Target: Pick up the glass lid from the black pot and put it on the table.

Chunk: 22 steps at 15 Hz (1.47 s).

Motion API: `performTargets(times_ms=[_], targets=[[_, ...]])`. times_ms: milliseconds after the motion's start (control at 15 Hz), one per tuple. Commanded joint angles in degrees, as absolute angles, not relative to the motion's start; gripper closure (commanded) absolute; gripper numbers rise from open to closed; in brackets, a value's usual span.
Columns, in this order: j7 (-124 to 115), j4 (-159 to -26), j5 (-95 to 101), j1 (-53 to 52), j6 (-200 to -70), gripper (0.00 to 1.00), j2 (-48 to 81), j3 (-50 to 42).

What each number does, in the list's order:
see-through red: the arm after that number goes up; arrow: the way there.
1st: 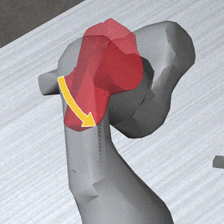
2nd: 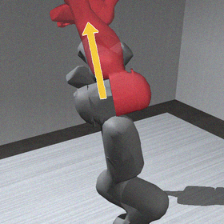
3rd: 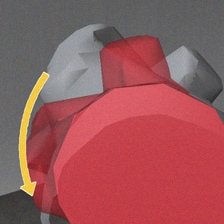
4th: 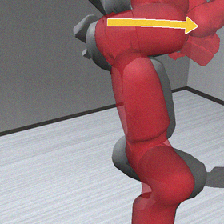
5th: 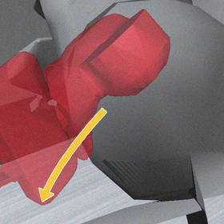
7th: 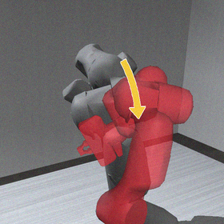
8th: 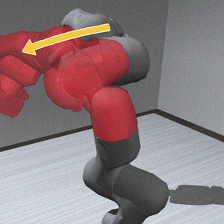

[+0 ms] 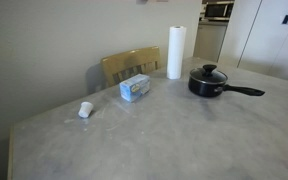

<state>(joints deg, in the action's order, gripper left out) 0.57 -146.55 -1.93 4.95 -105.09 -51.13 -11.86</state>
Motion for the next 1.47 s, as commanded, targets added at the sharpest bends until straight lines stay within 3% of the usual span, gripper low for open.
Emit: performTargets(times_ms=[0,467,933,1067,1400], targets=[[1.36,-146.38,-2.74,6.14,-104.90,0.00,-50.86,-11.03],[6.08,-148.34,-2.97,5.04,-108.26,0.00,-50.09,-13.81],[30.16,-143.54,-2.32,-2.08,-110.17,0.00,-34.46,-21.62],[28.61,-146.02,-2.80,0.27,-109.85,0.00,-38.40,-19.63],[36.38,-144.21,-2.15,-0.98,-109.45,0.00,-32.75,-20.61]])
